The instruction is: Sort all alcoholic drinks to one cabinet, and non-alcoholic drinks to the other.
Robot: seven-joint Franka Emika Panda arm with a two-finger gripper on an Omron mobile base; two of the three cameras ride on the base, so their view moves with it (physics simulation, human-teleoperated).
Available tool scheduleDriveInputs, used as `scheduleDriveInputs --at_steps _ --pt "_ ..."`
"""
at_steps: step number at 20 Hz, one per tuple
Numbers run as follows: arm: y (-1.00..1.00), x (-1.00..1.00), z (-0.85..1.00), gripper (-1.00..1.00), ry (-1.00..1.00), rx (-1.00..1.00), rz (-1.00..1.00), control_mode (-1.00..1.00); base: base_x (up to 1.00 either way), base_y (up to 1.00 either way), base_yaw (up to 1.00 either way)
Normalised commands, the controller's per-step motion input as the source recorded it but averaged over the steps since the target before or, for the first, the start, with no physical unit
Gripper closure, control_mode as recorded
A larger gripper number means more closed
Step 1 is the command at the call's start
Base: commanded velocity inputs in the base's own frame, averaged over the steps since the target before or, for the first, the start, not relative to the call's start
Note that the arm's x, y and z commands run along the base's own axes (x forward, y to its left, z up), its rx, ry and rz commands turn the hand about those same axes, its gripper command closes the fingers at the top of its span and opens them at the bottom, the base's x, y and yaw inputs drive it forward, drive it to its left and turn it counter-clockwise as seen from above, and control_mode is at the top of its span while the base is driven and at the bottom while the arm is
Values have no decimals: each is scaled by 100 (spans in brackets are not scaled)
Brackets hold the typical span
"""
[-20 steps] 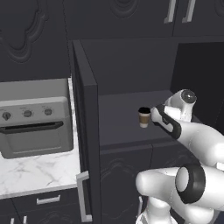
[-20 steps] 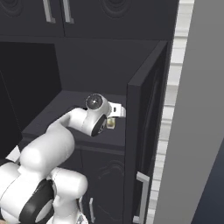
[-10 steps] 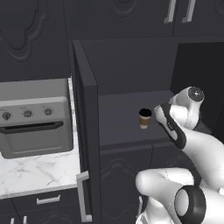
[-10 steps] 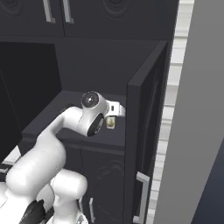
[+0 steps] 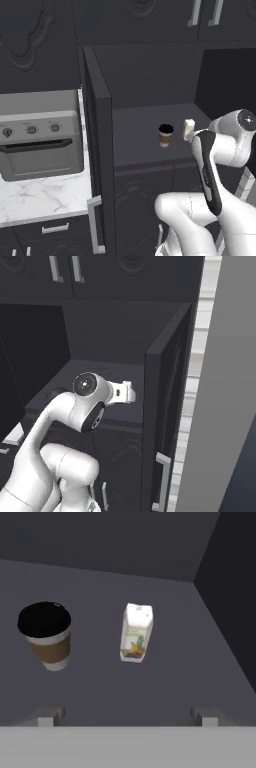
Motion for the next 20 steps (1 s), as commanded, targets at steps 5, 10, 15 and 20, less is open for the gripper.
scheduleDriveInputs --at_steps 5,10,15,20 --pt "58 -100 28 -100 -3 -7 -3 -100 0 0 0" --pt "48 -100 35 -100 0 -4 -7 -100 0 0 0" --pt "12 -97 22 -100 1 0 -7 -100 0 0 0" --pt "8 -61 0 -100 0 0 -2 -100 0 0 0"
